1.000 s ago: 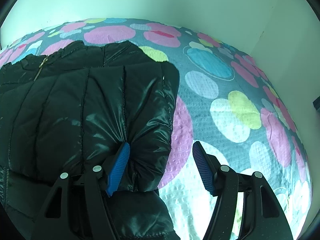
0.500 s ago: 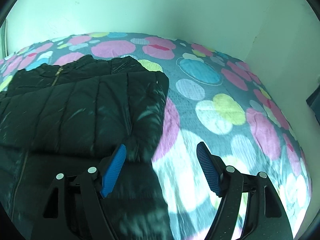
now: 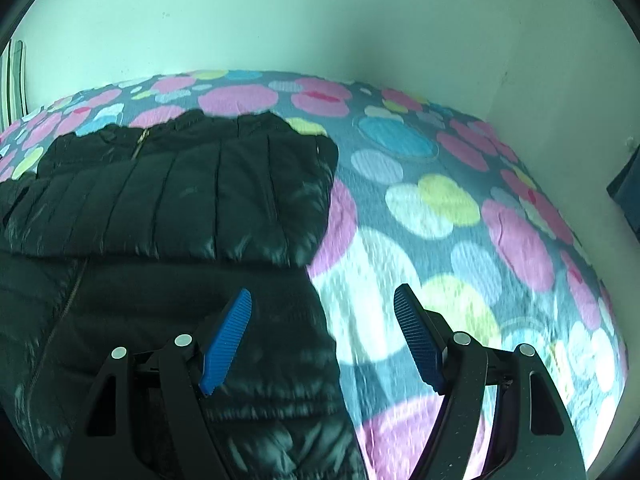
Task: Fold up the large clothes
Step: 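Reach the left gripper to the other sleeve cuff and grasp it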
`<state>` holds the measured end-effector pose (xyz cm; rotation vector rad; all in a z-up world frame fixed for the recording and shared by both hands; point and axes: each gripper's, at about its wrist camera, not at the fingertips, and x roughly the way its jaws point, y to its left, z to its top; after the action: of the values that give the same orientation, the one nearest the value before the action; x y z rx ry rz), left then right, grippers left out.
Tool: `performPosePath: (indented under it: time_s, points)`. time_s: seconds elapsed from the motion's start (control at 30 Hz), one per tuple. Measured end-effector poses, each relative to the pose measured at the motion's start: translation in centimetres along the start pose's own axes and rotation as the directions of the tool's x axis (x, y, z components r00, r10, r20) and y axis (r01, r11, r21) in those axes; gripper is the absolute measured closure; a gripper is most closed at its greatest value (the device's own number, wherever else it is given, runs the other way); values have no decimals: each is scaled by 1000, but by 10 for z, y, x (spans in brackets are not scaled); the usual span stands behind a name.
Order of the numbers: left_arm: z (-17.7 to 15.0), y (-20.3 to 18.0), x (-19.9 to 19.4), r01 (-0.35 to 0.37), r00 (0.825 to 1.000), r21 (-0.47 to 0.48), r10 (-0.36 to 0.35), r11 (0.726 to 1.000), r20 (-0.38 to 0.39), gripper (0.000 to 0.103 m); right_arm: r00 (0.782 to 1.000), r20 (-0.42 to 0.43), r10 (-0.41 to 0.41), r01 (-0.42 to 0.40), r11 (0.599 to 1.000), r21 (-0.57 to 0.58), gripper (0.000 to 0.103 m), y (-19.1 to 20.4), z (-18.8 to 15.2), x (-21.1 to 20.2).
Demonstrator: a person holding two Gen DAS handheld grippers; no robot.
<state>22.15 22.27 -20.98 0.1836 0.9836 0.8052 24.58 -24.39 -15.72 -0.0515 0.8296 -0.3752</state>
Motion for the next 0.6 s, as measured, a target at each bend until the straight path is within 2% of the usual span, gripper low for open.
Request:
performPosePath:
  time_s: [0.2, 0.33, 0.4, 0.5, 0.6]
  points:
    - [-1, -1, -1, 3, 1000, -2, -3, 1000, -1, 2, 1000, 14, -25, 25, 1000, 3, 30, 15, 32, 26]
    - [0, 0, -1, 5, 1000, -4, -5, 1000, -3, 2, 998, -47, -42, 41, 999, -31, 29, 29, 24, 58]
    - [0, 1, 0, 15, 1000, -10, -15, 1000, -5, 2, 997, -54, -58, 56, 998, -41, 24, 33, 16, 69]
    - [0, 11, 3, 73, 997, -52, -74, 996, -18, 2, 997, -51, -59, 58, 998, -22, 22, 31, 15, 70]
    - [0, 29, 8, 181, 981, -103, -187, 978, -55, 2, 997, -52, -61, 60, 998, -23, 22, 31, 14, 72]
